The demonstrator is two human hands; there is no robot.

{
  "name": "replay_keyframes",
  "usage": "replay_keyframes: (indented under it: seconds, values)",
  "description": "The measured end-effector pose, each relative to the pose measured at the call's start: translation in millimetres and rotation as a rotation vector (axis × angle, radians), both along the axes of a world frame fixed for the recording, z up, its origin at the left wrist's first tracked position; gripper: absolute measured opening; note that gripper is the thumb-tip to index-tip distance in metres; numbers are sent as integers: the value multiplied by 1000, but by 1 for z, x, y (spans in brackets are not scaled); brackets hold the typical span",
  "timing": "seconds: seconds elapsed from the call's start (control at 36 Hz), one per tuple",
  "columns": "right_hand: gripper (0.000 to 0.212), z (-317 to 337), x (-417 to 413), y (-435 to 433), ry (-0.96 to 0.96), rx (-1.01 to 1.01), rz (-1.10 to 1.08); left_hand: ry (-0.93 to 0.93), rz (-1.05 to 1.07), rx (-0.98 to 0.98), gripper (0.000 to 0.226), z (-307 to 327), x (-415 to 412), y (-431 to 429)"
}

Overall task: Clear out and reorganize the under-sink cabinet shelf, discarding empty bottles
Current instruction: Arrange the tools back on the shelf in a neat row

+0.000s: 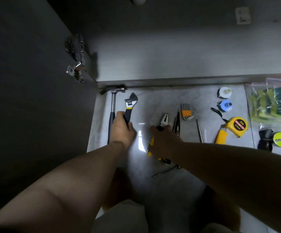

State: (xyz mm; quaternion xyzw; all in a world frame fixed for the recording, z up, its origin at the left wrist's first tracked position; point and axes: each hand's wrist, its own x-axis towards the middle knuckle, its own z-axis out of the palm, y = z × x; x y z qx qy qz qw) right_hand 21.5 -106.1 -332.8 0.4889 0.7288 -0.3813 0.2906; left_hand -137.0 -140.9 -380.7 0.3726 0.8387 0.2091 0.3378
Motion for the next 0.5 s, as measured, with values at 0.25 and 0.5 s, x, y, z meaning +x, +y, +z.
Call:
replay_keyframes:
  seconds: [0.25,0.5]
  values:
    - [73,-3,-4,-31,-49,276,-101,130,6,-16,25,7,12,-7]
    - [69,-15,-22,-11,184,342,-49,366,-129,-111,25,15,4,-4]
